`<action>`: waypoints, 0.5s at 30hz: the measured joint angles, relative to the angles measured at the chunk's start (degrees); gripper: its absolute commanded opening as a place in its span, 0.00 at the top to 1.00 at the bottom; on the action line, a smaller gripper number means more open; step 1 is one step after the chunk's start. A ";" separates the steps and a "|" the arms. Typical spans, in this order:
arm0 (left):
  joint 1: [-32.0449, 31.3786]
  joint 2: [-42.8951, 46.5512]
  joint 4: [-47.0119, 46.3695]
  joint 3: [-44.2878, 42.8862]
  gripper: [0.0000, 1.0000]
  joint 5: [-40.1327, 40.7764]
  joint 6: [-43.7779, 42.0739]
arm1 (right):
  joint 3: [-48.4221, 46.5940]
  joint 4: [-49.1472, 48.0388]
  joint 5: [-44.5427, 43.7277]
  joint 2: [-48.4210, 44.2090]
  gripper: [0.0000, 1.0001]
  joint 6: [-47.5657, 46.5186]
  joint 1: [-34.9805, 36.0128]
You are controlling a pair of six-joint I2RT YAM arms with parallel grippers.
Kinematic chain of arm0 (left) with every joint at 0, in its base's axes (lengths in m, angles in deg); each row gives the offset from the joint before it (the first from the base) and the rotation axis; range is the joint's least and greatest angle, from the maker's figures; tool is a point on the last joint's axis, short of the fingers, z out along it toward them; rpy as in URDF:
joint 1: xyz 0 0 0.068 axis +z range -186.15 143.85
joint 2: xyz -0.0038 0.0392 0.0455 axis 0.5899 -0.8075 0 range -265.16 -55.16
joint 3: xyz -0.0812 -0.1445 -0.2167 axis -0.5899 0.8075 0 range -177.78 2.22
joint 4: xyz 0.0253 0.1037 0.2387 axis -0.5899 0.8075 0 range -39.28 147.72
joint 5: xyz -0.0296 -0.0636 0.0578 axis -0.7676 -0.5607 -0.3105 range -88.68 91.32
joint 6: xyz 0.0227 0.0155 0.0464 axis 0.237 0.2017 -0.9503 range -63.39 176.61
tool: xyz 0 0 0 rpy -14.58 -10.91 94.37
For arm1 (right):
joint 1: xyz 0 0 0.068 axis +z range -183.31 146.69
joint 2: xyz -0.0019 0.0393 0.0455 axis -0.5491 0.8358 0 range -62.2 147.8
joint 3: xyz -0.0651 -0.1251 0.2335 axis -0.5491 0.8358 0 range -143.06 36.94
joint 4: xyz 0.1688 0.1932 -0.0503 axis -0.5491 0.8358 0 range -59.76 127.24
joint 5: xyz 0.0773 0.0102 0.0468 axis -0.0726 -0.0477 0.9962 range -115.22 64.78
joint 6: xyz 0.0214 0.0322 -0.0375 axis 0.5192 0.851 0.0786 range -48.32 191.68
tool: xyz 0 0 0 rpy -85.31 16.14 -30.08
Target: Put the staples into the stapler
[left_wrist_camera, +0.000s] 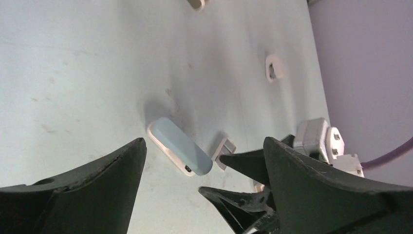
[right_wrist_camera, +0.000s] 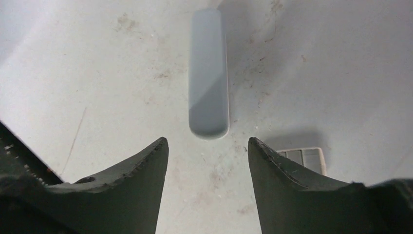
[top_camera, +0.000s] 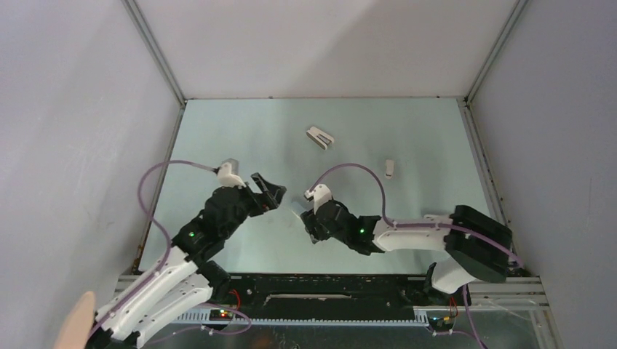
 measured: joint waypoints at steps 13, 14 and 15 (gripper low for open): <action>0.20 17.77 24.59 -14.82 0.00 14.27 -11.58 | -22.60 28.89 0.07 0.90 0.32 0.44 -1.01; 0.20 18.78 25.70 -15.37 0.00 14.58 -13.20 | -23.87 30.38 0.44 1.92 0.33 0.44 -1.33; 0.20 19.56 26.58 -15.74 0.00 14.67 -14.47 | -24.85 31.76 0.68 2.95 0.33 0.42 -1.70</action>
